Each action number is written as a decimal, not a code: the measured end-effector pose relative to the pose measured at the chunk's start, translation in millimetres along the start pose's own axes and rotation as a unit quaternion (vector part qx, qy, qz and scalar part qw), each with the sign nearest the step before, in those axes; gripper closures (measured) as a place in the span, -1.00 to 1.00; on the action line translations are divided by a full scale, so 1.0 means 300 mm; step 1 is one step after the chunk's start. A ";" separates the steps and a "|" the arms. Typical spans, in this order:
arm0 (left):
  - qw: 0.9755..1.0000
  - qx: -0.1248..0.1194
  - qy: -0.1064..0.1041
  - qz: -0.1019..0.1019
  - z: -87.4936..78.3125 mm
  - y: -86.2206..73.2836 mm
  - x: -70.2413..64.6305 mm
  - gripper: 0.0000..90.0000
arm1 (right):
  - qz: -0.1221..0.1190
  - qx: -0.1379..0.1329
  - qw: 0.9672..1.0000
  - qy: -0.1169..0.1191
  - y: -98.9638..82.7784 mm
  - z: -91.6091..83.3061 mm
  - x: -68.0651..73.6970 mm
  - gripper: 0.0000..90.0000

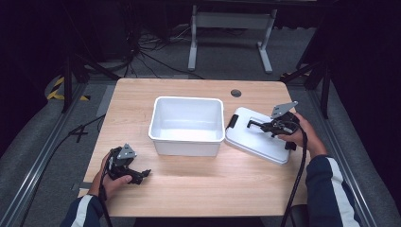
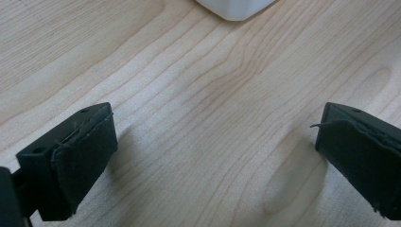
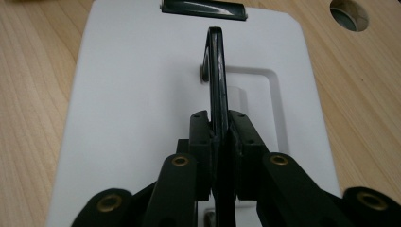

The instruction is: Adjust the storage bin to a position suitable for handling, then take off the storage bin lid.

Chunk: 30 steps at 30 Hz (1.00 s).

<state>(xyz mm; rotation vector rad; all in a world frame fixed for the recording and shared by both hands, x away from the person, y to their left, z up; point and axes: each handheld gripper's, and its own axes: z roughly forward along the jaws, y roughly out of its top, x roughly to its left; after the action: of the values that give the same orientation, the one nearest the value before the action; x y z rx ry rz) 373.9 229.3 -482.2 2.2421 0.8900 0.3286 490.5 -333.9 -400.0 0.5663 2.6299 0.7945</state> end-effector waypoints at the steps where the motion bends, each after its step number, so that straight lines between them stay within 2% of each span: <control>1: 1.000 0.002 0.000 0.000 0.000 0.001 0.001 -1.00 | 0.003 -0.003 1.000 0.000 -0.001 -0.003 0.001 0.79; 8: 1.000 -0.001 0.001 0.002 0.005 0.004 0.002 -1.00 | 0.015 -0.021 1.000 -0.010 -0.008 -0.027 0.007 0.58; 11: 1.000 -0.002 0.000 0.001 0.006 0.004 0.002 -1.00 | 0.020 -0.026 0.999 -0.009 -0.004 -0.034 0.014 0.40; 15: 1.000 -0.002 -0.001 0.002 0.007 0.005 0.002 -1.00 | 0.028 -0.039 0.999 -0.007 0.006 -0.050 0.025 0.35; 22: 1.000 -0.002 -0.001 0.007 0.007 0.006 0.005 -1.00 | 0.022 -0.046 0.999 -0.009 0.030 -0.061 0.043 0.27; 30: 1.000 -0.003 0.000 0.007 0.007 0.006 0.005 -1.00 | 0.030 -0.047 0.998 -0.027 0.049 -0.081 0.069 0.15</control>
<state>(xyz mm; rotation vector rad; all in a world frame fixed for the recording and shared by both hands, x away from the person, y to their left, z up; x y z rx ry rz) 376.9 228.2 -482.5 2.2449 0.8721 0.3367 466.5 -324.1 -376.3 0.6336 2.5228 0.9034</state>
